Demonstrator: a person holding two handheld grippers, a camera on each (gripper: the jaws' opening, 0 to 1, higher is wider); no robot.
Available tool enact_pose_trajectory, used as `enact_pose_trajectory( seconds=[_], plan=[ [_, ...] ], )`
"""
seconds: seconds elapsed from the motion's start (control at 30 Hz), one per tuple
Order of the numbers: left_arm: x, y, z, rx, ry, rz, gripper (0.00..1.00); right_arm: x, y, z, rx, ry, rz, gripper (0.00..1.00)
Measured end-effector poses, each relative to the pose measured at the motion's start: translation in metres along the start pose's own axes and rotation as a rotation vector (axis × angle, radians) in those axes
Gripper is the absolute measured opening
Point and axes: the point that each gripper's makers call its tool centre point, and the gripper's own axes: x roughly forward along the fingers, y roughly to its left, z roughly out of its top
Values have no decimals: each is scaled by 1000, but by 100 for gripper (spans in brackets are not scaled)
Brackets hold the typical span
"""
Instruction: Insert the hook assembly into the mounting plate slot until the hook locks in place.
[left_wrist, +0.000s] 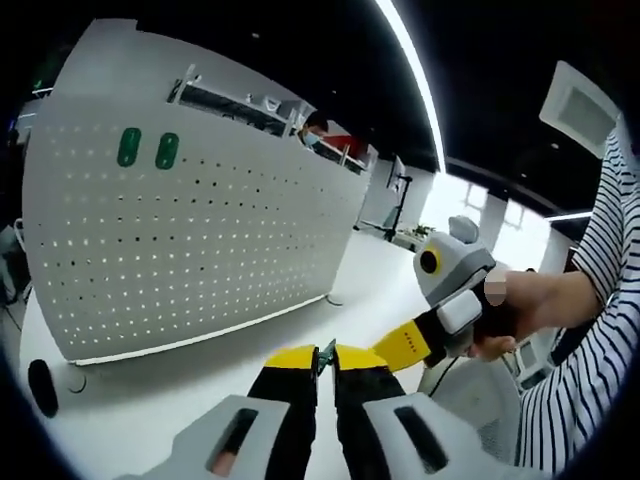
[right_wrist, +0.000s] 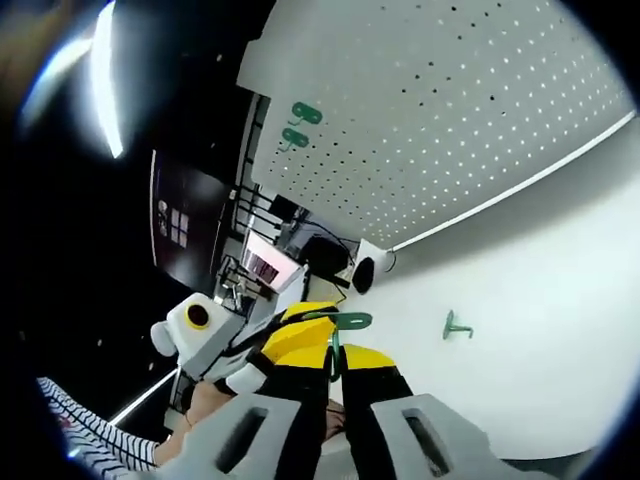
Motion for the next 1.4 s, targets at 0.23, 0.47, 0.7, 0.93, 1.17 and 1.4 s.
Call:
enact_pose_trajectory(
  seconds=[0.23, 0.47, 0.7, 0.93, 1.17, 1.4],
  plan=[
    [4, 2, -1, 14, 13, 2, 3, -3, -3, 3, -32, -4, -4, 1],
    [3, 17, -8, -24, 64, 88, 2, -14, -6, 23, -249, -69, -53, 10],
    [-4, 47, -24, -241, 145, 215, 2, -20, -1, 26, -725, -12, -175, 16],
    [-1, 36, -26, -353, 142, 175, 1, -6, 2, 5, -884, 51, -176, 18],
    [-2, 24, -25, -396, 130, 138, 1, 4, 3, -4, -962, 73, -191, 20],
    [-1, 9, -26, -490, 95, 57, 1, 9, 1, -6, -1038, 89, -202, 17]
  ],
)
